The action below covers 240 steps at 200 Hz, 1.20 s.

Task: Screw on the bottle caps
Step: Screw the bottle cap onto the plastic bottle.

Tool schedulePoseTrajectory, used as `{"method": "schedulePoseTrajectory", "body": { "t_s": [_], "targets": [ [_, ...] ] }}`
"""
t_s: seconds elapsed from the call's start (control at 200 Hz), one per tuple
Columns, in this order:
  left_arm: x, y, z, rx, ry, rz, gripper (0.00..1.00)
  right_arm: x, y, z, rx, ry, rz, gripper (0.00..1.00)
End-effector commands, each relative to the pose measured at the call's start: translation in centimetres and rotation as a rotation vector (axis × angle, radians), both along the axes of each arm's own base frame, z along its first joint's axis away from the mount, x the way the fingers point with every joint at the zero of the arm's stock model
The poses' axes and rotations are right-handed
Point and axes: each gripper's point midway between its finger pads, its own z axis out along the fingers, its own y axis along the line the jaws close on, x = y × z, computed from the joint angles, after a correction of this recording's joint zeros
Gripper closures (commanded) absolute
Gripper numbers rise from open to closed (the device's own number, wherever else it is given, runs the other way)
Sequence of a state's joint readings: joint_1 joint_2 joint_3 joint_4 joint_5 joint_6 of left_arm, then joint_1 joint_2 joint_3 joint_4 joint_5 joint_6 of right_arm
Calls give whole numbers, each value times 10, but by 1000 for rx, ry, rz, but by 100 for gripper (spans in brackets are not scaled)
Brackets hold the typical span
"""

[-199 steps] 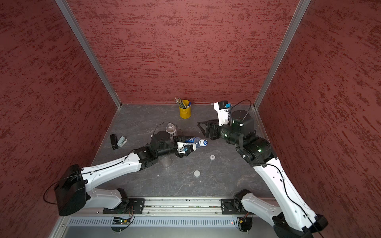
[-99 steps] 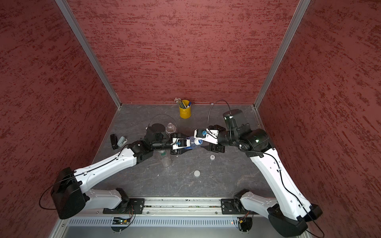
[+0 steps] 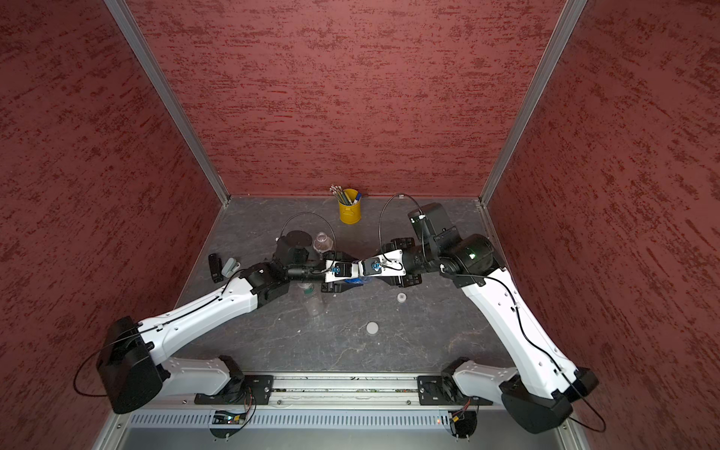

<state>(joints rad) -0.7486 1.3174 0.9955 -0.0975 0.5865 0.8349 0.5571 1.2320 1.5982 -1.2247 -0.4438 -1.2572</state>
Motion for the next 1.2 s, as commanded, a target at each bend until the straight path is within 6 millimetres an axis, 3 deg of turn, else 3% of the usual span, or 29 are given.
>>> {"method": "schedulePoseTrajectory", "body": {
  "t_s": [0.0,0.215,0.361,0.431,0.541,0.641,0.711,0.807,0.882,0.962,1.042,1.127,1.197],
  "targets": [
    [1,-3,10,-18,5,-18,46,-4,-1,3,-17,-10,17,58],
    [5,-5,11,-22,-16,-5,46,-3,4,4,22,86,-49,75],
    [18,-7,17,-54,-134,93,46,12,10,-4,118,375,-361,88],
    [23,-11,20,-60,-219,143,46,19,14,-10,185,551,-548,87],
    [26,-18,23,-68,-344,198,46,45,8,-11,391,734,-931,84],
    [25,-22,24,-74,-419,224,46,53,5,0,623,965,-1173,82],
    [24,-25,25,-83,-447,229,46,58,11,12,830,1167,-1244,83],
    [22,-27,22,-85,-466,225,46,68,21,18,1115,1454,-1258,93],
    [21,-28,19,-77,-474,221,46,72,25,7,1208,1668,-1321,96],
    [20,-29,15,-67,-479,220,46,70,24,-7,1162,1739,-1431,85],
    [21,-28,10,-50,-472,222,46,68,22,-8,1157,1761,-1474,76],
    [24,-26,1,-19,-446,228,46,68,18,3,1192,1702,-1432,68],
    [26,-23,-5,7,-397,234,46,69,12,17,1184,1542,-1356,57]
  ]
}}
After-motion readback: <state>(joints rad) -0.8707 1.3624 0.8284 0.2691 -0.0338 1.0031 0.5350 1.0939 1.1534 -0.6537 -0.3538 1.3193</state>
